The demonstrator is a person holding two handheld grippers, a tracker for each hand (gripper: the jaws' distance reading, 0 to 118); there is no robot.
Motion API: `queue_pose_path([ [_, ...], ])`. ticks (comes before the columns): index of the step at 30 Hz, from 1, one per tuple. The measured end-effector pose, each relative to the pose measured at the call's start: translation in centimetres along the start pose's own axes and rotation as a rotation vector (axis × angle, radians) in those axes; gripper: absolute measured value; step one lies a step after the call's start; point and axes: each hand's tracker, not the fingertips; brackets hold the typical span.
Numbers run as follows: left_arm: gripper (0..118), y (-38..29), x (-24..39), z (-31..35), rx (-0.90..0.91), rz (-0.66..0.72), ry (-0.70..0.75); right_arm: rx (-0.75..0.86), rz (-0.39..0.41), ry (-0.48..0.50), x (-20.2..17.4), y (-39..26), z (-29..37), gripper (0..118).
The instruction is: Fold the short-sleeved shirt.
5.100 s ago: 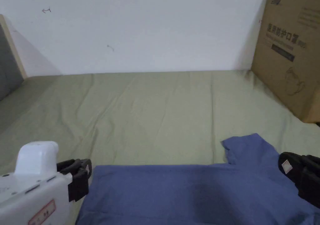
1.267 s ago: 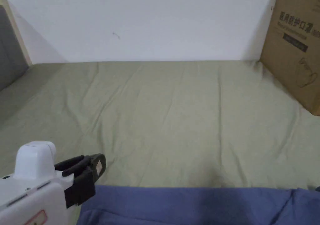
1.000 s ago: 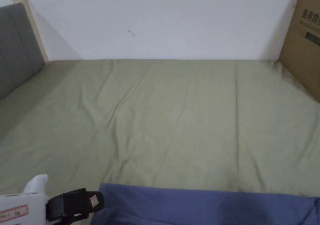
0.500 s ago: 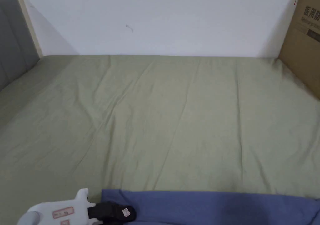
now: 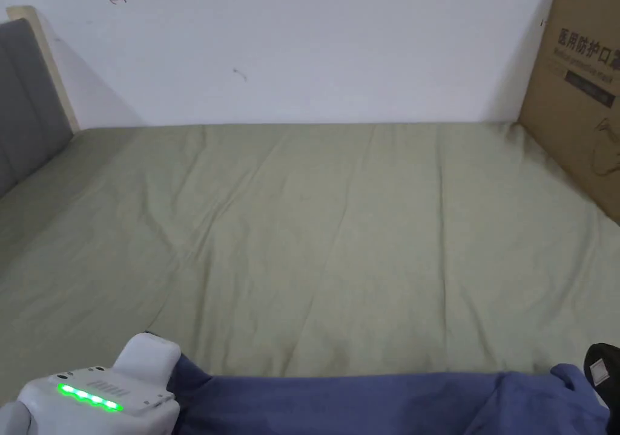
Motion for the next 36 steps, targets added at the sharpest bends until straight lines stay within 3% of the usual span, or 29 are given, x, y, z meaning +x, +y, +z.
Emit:
queue_pose_path([
  [3, 3, 2.4, 2.2, 0.0, -0.038, 0.331, -0.432, 0.011, 0.012, 0.000, 0.1, 0.3, 0.8, 0],
  [5, 9, 4.0, 4.4, -1.4, -0.024, 0.454, -0.580, 0.020, 0.009, 0.001, 0.4, 0.5, 1.5, 0],
  [6, 35, 4.8, 5.9, -2.4, -0.040, 0.473, -0.608, 0.025, 0.001, 0.004, 0.6, 0.4, 1.8, 0],
  [7, 69, 5.5, 7.1, -3.2, -0.039, 0.473, -0.647, 0.027, -0.005, 0.003, 0.7, 0.3, 2.1, 0],
  [8, 91, 6.1, 8.3, -4.3, -0.029, 0.427, -0.653, 0.025, -0.010, 0.004, 0.9, 0.3, 2.4, 0],
  [9, 98, 6.5, 9.6, -5.3, -0.046, 0.425, -0.662, 0.021, -0.013, 0.003, 1.1, 0.2, 2.6, 0],
  [10, 98, 6.7, 10.4, -5.9, -0.059, 0.423, -0.662, 0.017, -0.013, 0.000, 1.3, 0.1, 2.7, 0],
  [11, 111, 6.8, 10.8, -6.0, -0.059, 0.431, -0.658, 0.011, -0.013, -0.005, 1.5, 0.0, 2.8, 0],
  [12, 113, 6.8, 10.9, -5.8, -0.046, 0.448, -0.675, 0.008, -0.015, -0.008, 1.8, -0.1, 2.9, 0],
  [17, 113, 6.1, 8.4, -2.9, 0.025, 0.444, -0.625, 0.006, -0.047, -0.023, 3.1, -0.3, 2.7, 0],
  [19, 109, 5.5, 7.4, -2.1, 0.071, 0.413, -0.541, 0.005, -0.060, -0.028, 3.6, -0.4, 2.4, 0],
  [20, 97, 5.2, 7.3, -1.8, 0.101, 0.389, -0.508, 0.005, -0.067, -0.029, 3.7, -0.4, 2.3, 0],
  [22, 16, 5.2, 7.9, -2.0, 0.122, 0.339, -0.459, 0.002, -0.072, -0.030, 3.9, -0.5, 2.0, 0],
  [23, 1, 5.3, 8.8, -2.7, 0.101, 0.302, -0.430, -0.001, -0.074, -0.029, 4.0, -0.5, 2.0, 0],
  [27, 1, 4.5, 12.9, -6.3, 0.007, 0.260, -0.522, -0.017, -0.071, -0.032, 4.3, -0.8, 1.8, 0],
  [31, 0, 3.9, 18.1, -11.1, -0.188, 0.162, -0.480, -0.026, -0.060, -0.048, 4.6, -1.0, 1.9, 0],
  [33, 0, 3.8, 18.8, -10.8, -0.120, 0.147, -0.451, -0.033, -0.041, -0.063, 4.6, -1.2, 1.8, 0],
  [34, 0, 4.1, 18.8, -10.1, -0.095, 0.149, -0.484, -0.038, -0.038, -0.066, 4.7, -1.2, 1.8, 0],
  [36, 0, 4.4, 17.8, -9.1, -0.123, 0.221, -0.740, -0.042, -0.038, -0.065, 4.6, -1.2, 1.8, 0],
])
